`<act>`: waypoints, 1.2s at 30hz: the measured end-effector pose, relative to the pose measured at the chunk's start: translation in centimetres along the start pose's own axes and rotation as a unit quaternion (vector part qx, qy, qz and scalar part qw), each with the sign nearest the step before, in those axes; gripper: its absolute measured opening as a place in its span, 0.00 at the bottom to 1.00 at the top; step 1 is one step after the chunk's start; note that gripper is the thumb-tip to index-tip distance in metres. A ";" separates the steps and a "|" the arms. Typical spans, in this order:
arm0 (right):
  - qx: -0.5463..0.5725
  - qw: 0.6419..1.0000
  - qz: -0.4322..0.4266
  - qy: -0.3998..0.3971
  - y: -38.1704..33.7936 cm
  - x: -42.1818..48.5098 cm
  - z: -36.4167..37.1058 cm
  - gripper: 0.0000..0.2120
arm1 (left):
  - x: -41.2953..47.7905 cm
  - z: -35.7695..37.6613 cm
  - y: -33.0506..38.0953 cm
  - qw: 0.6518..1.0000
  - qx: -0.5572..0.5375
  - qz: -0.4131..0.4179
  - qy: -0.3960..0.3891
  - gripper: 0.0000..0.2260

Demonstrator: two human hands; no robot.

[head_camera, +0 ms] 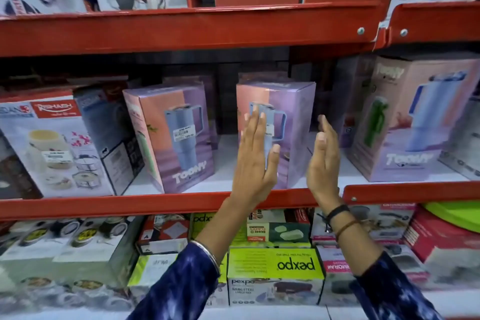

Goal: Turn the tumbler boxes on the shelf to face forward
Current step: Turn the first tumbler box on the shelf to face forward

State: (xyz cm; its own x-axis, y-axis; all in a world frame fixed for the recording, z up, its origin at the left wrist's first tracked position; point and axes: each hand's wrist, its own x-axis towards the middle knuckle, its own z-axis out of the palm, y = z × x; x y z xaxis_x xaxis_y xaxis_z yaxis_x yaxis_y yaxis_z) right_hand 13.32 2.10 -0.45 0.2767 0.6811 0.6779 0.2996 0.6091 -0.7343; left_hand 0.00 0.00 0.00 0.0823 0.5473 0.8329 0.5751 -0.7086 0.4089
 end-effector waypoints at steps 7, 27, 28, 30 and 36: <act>0.056 0.988 0.131 -0.055 2.3 1.4 -0.2 0.23 | -2.1 3.6 0.9 0.989 -0.022 -0.148 0.003 0.30; 0.136 0.941 0.160 -0.265 2.0 5.9 -0.8 0.58 | 1.2 0.1 -2.4 0.976 -0.163 -0.124 0.073 0.29; 0.147 0.933 0.177 -0.278 2.1 6.1 -0.7 0.64 | 1.3 -0.1 -2.6 0.978 -0.157 -0.118 0.063 0.27; 0.147 0.933 0.183 -0.272 2.3 6.5 -0.5 0.58 | 1.4 -0.4 -2.8 0.984 -0.137 -0.110 0.039 0.23; 0.112 0.976 0.117 -0.144 2.5 5.4 -0.1 0.35 | 1.6 -0.6 -2.5 0.980 -0.093 -0.174 -0.039 0.35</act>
State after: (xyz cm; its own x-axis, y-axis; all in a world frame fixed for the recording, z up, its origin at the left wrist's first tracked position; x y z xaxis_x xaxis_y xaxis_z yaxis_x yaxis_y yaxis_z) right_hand 15.62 7.29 1.36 0.0356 0.8789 0.4756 0.0428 0.4742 -0.8794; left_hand -1.79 2.33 0.54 -0.0255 0.7975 0.6028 0.4219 -0.5381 0.7297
